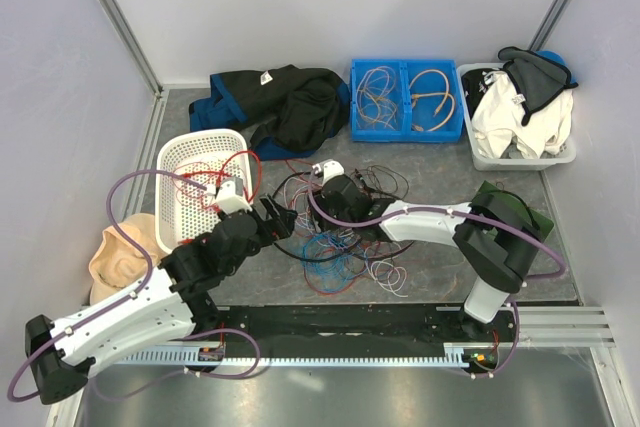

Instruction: Untangle the cables

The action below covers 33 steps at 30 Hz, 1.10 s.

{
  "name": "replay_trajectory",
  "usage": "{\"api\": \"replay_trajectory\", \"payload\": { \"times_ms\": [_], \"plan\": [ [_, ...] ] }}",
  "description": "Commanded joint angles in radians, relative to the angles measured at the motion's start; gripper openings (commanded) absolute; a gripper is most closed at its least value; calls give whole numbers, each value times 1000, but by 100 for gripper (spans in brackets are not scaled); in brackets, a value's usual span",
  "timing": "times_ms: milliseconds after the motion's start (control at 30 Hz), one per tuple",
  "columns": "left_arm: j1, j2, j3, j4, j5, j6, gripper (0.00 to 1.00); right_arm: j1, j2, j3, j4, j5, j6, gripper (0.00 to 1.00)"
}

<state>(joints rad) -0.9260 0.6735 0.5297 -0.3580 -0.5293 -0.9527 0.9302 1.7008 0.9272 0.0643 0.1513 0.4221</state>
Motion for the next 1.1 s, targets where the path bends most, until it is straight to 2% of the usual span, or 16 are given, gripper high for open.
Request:
{"api": "replay_trajectory", "payload": {
  "times_ms": [0,133,267,533,800,1067],
  "plan": [
    [4,-35,24,-33,-52,-17,100,1,23,81,104,109,33,62],
    [4,-86,13,-58,-70,-15,100,-5,8,128,146,201,-5,62],
    [4,-115,-10,-58,-75,-21,100,-40,156,327,-18,218,-49,63],
    [4,-111,-17,-61,-67,-6,100,-117,341,498,-100,183,-28,63],
    [4,-103,-23,-61,-80,2,100,-134,411,516,-115,179,-45,63],
    [4,-91,-34,-58,-66,-12,100,-123,378,369,-120,153,4,59]
  ]
}}
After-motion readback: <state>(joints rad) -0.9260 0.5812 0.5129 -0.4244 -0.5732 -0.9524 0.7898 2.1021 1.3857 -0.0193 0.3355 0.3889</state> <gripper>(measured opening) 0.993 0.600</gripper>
